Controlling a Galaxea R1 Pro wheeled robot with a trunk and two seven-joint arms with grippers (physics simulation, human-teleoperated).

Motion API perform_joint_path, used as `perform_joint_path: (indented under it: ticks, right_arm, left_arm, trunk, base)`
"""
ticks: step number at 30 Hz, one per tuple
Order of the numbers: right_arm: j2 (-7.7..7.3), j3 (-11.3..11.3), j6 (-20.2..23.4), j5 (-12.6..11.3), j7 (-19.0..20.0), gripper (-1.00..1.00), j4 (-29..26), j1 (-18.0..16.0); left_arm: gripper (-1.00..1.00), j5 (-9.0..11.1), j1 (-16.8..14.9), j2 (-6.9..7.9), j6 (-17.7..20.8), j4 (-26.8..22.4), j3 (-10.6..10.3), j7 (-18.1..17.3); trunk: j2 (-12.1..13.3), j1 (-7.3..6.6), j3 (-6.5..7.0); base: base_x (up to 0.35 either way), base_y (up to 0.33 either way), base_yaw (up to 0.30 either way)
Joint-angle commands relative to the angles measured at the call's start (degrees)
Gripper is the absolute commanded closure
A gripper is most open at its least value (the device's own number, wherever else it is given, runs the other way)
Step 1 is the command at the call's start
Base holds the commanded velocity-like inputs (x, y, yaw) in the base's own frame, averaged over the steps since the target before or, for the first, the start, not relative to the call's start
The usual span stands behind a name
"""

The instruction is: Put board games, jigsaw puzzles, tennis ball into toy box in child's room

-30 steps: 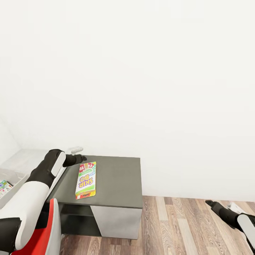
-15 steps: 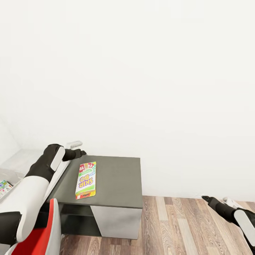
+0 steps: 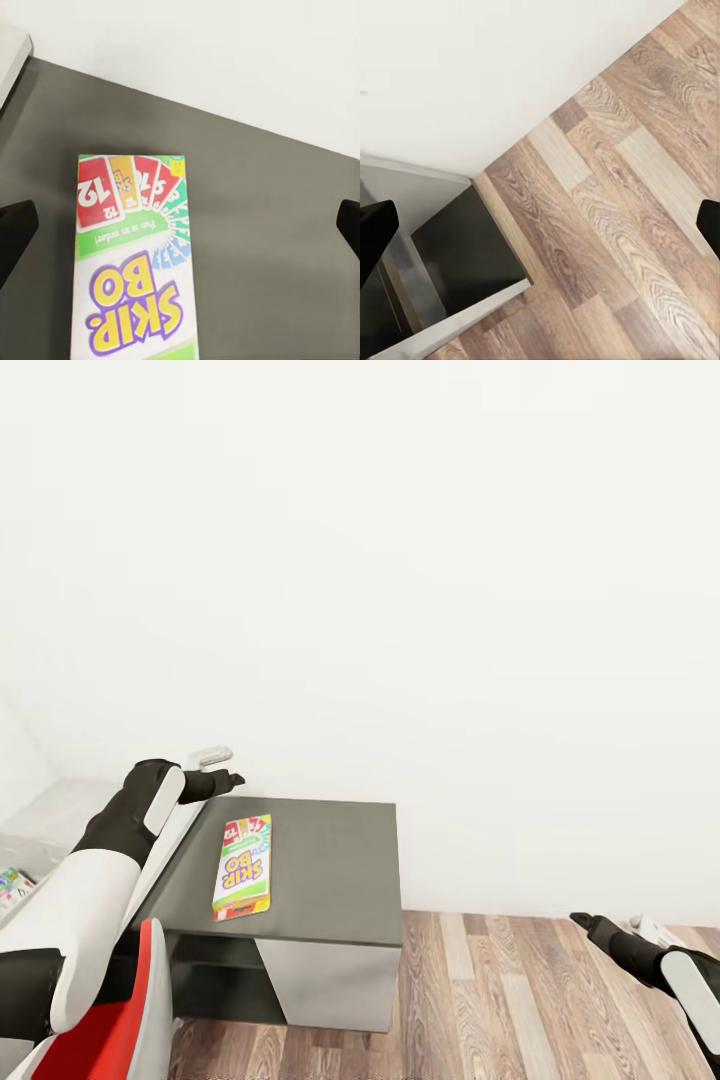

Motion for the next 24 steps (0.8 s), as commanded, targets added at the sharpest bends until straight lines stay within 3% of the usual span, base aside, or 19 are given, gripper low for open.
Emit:
perform_joint_path:
  ticks: [1, 24]
  right_arm:
    - [0.02, 0.0, 0.2, -0.6, -0.5, -1.00, 0.0, 0.0]
    - [-0.23, 0.0, 0.3, -0.6, -0.3, -1.00, 0.6, 0.0]
  left_arm:
    - [-1.00, 0.5, -0.1, -0.02, 0.3, -0.1, 0.0, 0.3]
    - [-1.00, 0.6, -0.1, -0.32, -1.5, -0.8, -0.4, -0.1]
  trunk:
    - [-0.1, 0.03, -0.22]
    - [-0.1, 0.03, -2.36]
  base:
    - [0.000, 0.000, 0.000]
    - [0.000, 0.000, 0.000]
